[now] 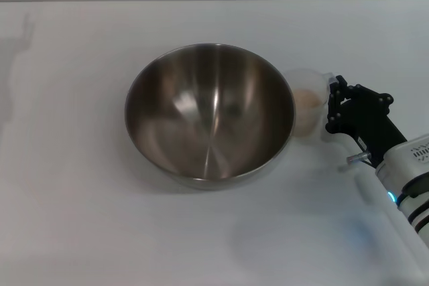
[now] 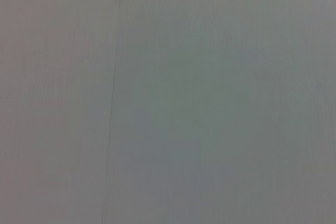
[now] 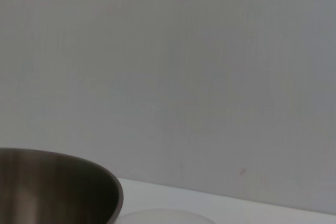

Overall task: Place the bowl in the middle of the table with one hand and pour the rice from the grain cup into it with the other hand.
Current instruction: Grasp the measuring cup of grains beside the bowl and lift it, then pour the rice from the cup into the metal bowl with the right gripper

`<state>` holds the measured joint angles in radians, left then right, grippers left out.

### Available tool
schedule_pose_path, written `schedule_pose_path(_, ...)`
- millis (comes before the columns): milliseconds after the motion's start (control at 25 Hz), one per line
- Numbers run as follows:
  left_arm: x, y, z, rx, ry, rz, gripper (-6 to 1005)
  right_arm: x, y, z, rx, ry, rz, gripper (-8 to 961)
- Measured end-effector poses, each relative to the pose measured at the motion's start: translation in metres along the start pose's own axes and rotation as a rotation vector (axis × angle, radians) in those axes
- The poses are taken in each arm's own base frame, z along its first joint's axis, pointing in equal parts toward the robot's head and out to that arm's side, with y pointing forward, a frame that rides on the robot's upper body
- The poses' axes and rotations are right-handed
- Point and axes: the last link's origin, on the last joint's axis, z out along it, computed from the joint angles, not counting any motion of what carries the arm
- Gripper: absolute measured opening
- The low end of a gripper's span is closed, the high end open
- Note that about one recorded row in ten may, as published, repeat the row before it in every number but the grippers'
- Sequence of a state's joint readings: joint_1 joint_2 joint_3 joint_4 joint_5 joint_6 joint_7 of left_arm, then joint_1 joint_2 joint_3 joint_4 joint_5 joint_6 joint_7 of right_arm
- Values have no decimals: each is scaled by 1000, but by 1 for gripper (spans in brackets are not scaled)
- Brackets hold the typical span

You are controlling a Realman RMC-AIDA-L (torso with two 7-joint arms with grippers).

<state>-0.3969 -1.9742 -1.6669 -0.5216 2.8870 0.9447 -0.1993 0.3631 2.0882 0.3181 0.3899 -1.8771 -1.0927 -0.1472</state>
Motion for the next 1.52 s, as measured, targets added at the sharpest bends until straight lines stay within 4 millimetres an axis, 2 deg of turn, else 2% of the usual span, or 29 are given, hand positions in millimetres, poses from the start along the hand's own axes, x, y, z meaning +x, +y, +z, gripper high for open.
schedule_pose_path(320,0,0,-1,3,2,-6,666,0,-1,4,3,8,-2,30)
schedule_pose_path(760,0,3,-3,-1,11,-13,666,-14,-10,0,54,-100,-4,24)
schedule_pose_path(920,-1,6,-4,-3,13,-20,666,-28,-16,2,93,-182,-38,26)
schedule_pose_path(1040,-1,7,-5,-5,13,-23,666,-43,-20,8,116,-259,-111,27)
schedule_pose_path(1080,-1,8,-4,-7,14,-24,665,-54,-23,14,119,-310,-163,27)
schedule_pose_path(1160,0,9,-4,-8,16,-27,665,-60,-24,17,119,-338,-190,26)
schedule_pose_path(1280,0,12,-4,-10,21,-34,665,-80,-19,35,91,-411,-325,26)
schedule_pose_path(1520,4,15,-2,-15,35,-40,665,-95,-3,50,20,-468,-520,24)
